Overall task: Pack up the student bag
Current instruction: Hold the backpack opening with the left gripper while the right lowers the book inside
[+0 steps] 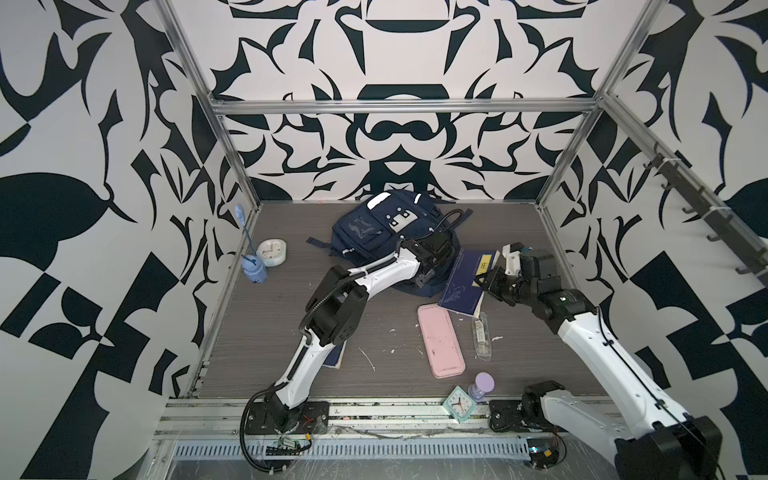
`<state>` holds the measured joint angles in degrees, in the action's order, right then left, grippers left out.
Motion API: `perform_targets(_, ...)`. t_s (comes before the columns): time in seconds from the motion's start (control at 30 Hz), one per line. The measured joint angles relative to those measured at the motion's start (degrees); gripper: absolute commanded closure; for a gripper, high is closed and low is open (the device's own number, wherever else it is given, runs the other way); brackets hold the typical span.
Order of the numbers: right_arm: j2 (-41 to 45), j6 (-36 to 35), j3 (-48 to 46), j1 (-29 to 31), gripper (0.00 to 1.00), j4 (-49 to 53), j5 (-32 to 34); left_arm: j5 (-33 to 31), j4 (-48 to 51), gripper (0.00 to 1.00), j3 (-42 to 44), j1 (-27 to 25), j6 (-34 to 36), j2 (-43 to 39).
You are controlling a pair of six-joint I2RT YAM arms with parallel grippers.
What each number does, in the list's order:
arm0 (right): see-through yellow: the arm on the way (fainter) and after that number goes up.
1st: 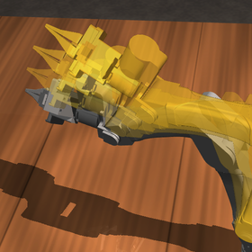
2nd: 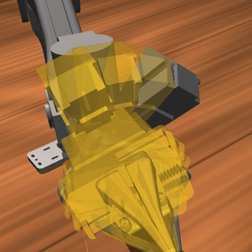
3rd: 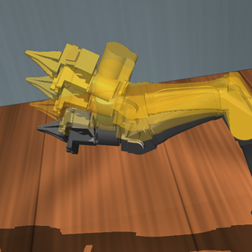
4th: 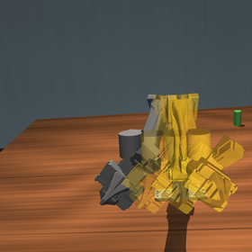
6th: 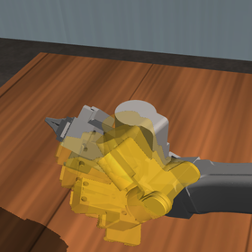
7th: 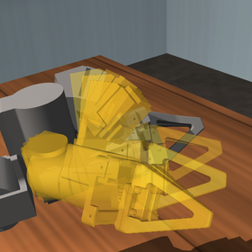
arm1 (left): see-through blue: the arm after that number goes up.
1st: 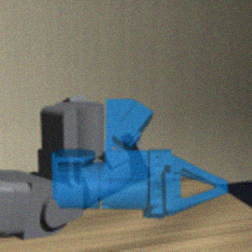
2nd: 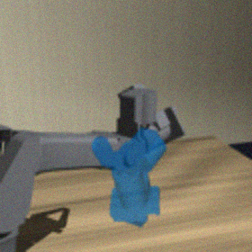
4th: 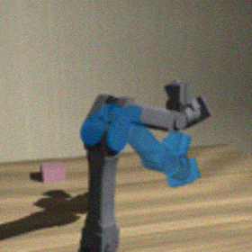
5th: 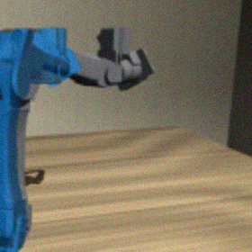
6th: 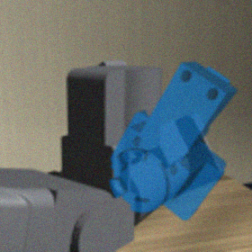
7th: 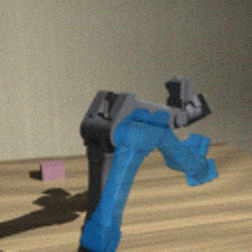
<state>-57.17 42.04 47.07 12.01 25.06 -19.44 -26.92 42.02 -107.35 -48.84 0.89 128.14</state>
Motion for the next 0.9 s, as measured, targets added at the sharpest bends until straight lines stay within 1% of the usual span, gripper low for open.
perform_targets(0.17,-0.31,0.02,-0.11,0.0,1.0,-1.22,-0.5,1.73,1.84,1.0,-2.6,0.98,0.07,-1.95)
perform_targets(0.37,-1.42,0.24,-0.85,0.0,1.0,-2.93,-1.14,7.23,4.22,1.0,-8.24,4.37,-1.7,-5.2)
perform_targets(0.47,-1.92,0.28,-0.87,0.0,1.0,-3.48,-1.33,10.82,4.63,1.0,-9.77,6.16,-3.74,-6.75)
perform_targets(0.67,-2.64,0.9,-0.87,0.0,1.0,-4.96,-1.64,20.28,4.24,1.0,-9.4,9.92,-8.9,-11.63)
perform_targets(0.83,-5.11,1.6,-0.87,0.0,1.0,-7.43,-2.34,27.76,4.04,1.0,-9.29,12.98,-13.51,-15.13)
perform_targets(0.9,-6.36,1.88,-0.87,0.0,1.0,-8.66,-2.51,29.83,4.04,1.0,-9.27,13.79,-15.08,-15.93)
